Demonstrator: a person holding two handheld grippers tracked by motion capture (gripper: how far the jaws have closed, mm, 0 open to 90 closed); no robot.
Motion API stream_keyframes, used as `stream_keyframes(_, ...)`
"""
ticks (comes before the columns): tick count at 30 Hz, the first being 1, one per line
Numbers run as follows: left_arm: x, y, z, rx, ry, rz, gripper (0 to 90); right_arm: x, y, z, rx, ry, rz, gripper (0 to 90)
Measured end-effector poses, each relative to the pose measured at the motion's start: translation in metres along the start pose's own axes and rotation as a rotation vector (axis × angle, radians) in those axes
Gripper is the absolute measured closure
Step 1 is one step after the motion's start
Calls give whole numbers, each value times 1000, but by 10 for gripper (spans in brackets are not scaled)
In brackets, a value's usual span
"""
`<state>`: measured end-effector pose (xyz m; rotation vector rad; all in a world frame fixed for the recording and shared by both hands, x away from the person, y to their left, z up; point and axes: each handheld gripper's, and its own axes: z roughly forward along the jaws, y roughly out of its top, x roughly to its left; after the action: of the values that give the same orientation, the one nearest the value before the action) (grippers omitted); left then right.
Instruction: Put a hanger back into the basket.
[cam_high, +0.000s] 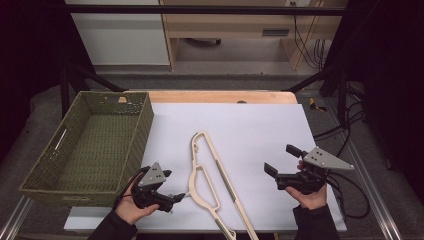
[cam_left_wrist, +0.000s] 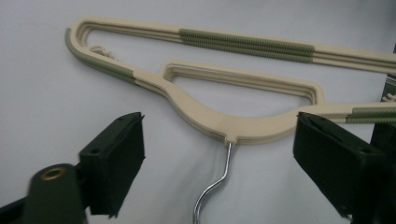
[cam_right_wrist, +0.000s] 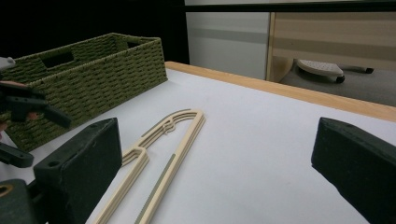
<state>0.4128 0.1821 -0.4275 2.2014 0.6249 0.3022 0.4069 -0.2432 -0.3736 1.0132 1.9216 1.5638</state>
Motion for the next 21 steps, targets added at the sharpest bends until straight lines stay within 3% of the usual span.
stream_keyframes(14,2,-9,29,141,-24,6,453,1,-1,3,12,7,-3,23)
stream_keyframes(21,2,-12,37,173,-26,5,616,1,-1,4,14,7,-4,23)
